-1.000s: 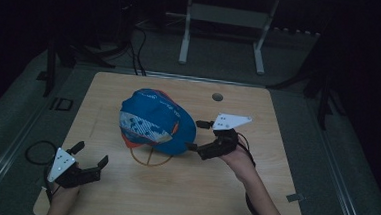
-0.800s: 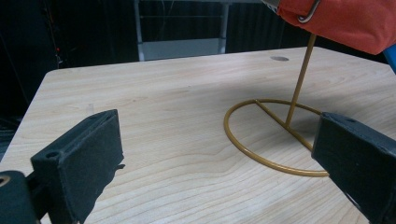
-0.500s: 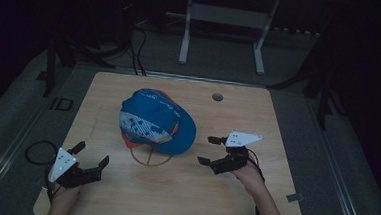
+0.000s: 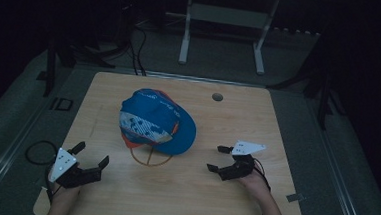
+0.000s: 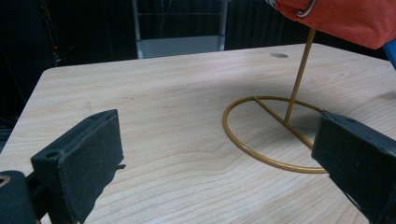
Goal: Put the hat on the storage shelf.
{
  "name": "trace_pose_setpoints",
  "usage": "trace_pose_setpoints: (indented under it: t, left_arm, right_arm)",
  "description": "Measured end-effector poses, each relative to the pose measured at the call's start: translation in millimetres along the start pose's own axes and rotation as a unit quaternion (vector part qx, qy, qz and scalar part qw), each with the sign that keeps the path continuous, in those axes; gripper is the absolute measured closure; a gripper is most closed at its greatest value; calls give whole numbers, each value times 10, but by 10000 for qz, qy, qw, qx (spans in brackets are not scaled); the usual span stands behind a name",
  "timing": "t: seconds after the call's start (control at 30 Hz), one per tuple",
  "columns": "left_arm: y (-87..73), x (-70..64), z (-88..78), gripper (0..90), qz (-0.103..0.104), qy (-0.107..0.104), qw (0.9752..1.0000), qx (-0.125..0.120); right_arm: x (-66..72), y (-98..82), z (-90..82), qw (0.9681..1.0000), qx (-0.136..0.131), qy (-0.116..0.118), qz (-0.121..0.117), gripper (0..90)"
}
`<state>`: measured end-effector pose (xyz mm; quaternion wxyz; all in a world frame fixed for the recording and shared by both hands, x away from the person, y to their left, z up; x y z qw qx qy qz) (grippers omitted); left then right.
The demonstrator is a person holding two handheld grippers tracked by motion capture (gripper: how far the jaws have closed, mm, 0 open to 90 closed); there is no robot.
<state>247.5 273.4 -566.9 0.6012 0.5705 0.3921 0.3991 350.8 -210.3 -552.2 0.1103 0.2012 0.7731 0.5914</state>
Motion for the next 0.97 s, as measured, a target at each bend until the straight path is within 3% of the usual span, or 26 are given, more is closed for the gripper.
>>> trace_pose_setpoints:
  t: [0.23, 0.47, 0.97]
  left_arm:
    - [-12, -1, 7, 24, -6, -17, 10000, 30]
    - [-29, 0, 12, 24, -13, -31, 10000, 74]
    - [-45, -7, 6, 24, -31, -50, 9999, 116]
  right_arm:
    - [-103, -142, -109, 9996, 92, -246, 43, 151]
    - [-117, -192, -183, 9994, 145, -322, 34, 151]
    - [-123, -213, -153, 9992, 219, -337, -65, 151]
Point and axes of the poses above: each handheld gripper's, and its own axes: z roughly forward along the jaws, y roughly out of its top, x roughly to its left, the point moved 2 cm from there along z, roughly forward along the jaws, and after that the axes turned 14 degrees about -x, right-handed, at the moved point
